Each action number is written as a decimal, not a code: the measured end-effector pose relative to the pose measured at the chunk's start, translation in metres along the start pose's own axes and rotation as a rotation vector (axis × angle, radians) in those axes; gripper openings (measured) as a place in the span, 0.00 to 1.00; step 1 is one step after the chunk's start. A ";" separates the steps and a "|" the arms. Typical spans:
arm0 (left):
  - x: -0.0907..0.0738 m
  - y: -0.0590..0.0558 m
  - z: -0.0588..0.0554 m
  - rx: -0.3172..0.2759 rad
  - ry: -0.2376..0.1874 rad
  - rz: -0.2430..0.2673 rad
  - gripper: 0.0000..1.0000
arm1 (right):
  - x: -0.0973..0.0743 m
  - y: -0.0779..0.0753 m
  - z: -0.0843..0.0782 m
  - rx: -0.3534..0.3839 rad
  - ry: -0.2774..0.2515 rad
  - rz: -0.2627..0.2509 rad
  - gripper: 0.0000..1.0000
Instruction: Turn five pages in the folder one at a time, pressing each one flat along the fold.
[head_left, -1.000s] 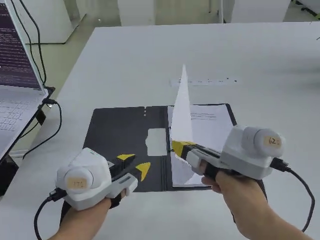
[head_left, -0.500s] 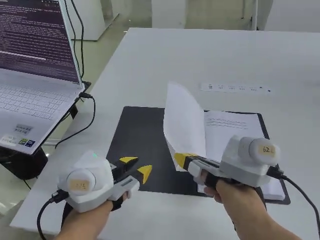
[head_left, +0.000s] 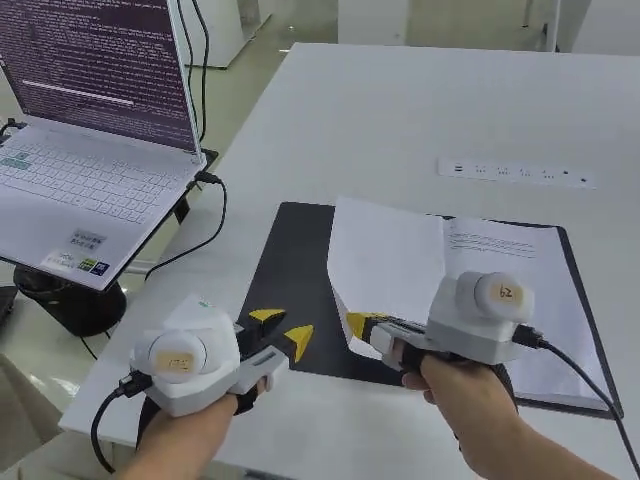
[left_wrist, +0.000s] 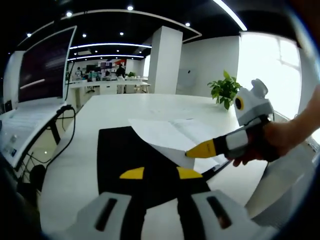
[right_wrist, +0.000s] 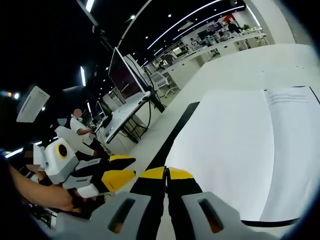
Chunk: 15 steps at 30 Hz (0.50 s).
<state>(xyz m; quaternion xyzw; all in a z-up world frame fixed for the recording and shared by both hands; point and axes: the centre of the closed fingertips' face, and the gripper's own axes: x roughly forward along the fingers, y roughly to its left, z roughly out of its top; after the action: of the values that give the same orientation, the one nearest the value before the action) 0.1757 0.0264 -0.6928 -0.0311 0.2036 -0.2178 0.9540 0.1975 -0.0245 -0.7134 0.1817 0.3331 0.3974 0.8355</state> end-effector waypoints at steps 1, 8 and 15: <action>-0.001 0.001 -0.001 -0.002 0.005 0.005 0.21 | 0.004 -0.001 -0.004 0.009 0.015 0.006 0.00; -0.005 0.007 -0.006 -0.010 0.024 0.023 0.21 | 0.023 -0.002 -0.023 -0.006 0.065 0.010 0.00; -0.003 0.012 -0.011 -0.006 0.046 0.026 0.20 | 0.036 -0.006 -0.034 0.014 0.087 0.009 0.00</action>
<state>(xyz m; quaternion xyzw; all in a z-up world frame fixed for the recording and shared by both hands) 0.1731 0.0389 -0.7037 -0.0263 0.2262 -0.2056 0.9518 0.1931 0.0017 -0.7558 0.1717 0.3712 0.4064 0.8171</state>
